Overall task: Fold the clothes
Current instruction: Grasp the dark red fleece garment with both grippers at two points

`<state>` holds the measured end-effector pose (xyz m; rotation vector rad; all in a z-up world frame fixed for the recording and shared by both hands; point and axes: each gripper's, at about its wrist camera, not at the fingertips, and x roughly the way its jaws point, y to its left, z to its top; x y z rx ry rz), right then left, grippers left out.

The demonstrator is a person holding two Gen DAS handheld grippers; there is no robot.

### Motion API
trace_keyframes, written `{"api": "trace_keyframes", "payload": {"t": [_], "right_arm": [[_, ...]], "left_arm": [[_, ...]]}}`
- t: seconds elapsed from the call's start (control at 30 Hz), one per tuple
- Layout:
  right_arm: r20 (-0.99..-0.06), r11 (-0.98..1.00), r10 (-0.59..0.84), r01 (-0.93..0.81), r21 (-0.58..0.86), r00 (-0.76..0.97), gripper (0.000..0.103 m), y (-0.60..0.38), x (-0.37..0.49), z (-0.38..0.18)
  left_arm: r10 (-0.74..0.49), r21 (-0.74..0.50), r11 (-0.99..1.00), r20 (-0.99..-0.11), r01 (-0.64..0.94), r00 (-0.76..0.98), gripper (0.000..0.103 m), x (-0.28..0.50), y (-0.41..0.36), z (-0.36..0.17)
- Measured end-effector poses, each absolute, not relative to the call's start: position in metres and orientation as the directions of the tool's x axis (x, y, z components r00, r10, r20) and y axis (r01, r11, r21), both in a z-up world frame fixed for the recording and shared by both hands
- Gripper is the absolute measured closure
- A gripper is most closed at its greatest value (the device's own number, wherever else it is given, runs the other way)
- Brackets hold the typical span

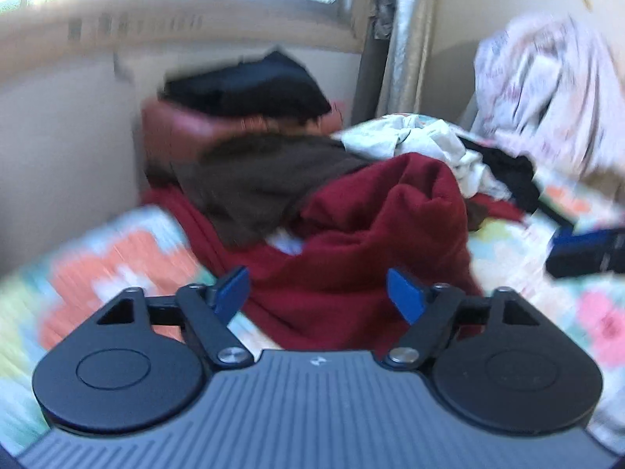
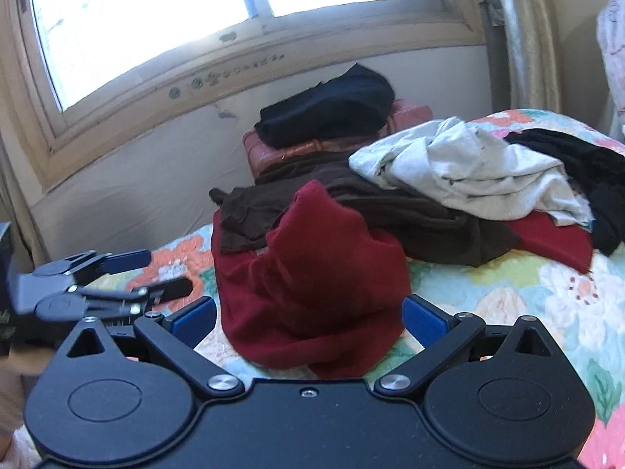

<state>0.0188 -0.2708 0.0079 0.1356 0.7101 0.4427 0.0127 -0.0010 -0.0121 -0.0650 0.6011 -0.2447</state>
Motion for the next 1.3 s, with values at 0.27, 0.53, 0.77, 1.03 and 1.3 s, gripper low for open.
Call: {"api": "trace_keyframes", "payload": {"t": [0.27, 0.53, 0.77, 1.03, 1.3], "right_arm": [[-0.663, 0.888, 0.439, -0.405, 0.217, 0.606, 0.019, -0.255, 0.052, -0.018], [-0.635, 0.872, 0.356, -0.489, -0.038, 0.685, 0.015, -0.221, 0.080, -0.029], [-0.614, 0.869, 0.376, -0.494, -0.026, 0.694, 0.023, -0.209, 0.116, -0.052], [-0.560, 0.859, 0.503, -0.456, 0.235, 0.659, 0.077, -0.214, 0.100, -0.055], [-0.542, 0.838, 0.545, -0.421, 0.346, 0.640, 0.080, -0.227, 0.074, -0.053]], "left_arm": [[-0.279, -0.219, 0.959, -0.627, 0.179, 0.727, 0.037, 0.067, -0.006, -0.064], [-0.374, -0.435, 0.894, -0.587, 0.109, 0.718, 0.015, 0.101, 0.024, -0.094], [-0.393, -0.501, 0.864, -0.610, 0.050, 0.688, 0.007, 0.105, 0.032, -0.109], [-0.409, -0.442, 0.882, -0.539, 0.166, 0.736, 0.024, 0.103, -0.018, -0.108], [-0.507, -0.521, 0.823, -0.496, 0.225, 0.705, 0.079, 0.093, -0.038, -0.096]]}}
